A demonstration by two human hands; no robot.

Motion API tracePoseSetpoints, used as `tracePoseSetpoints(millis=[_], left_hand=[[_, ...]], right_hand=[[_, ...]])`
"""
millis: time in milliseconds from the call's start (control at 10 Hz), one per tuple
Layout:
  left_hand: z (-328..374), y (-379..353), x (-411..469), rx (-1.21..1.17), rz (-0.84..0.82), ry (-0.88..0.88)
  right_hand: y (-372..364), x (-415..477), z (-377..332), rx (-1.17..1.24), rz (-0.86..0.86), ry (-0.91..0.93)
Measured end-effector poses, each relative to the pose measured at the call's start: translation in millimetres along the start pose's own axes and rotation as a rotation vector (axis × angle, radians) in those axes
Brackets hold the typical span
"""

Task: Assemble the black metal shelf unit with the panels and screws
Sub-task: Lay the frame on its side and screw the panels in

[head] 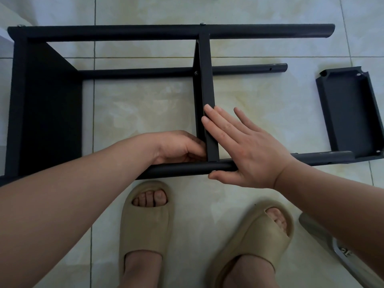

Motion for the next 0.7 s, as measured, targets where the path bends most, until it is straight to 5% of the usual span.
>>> tracePoseSetpoints(millis=[700], left_hand=[[3.4, -2.0, 0.2, -0.002, 0.026, 0.007]], right_hand=[[0.7, 0.6, -1.0, -0.002, -0.005, -0.006]])
Point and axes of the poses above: each hand's wrist, its own x-axis towards the middle knuckle, its own y-axis out of the back of the hand, z = x × y, the point moved 1 cm from there along x, towards the middle knuckle, and after that the axes turned 1 degree about x, right-handed, at the moved point
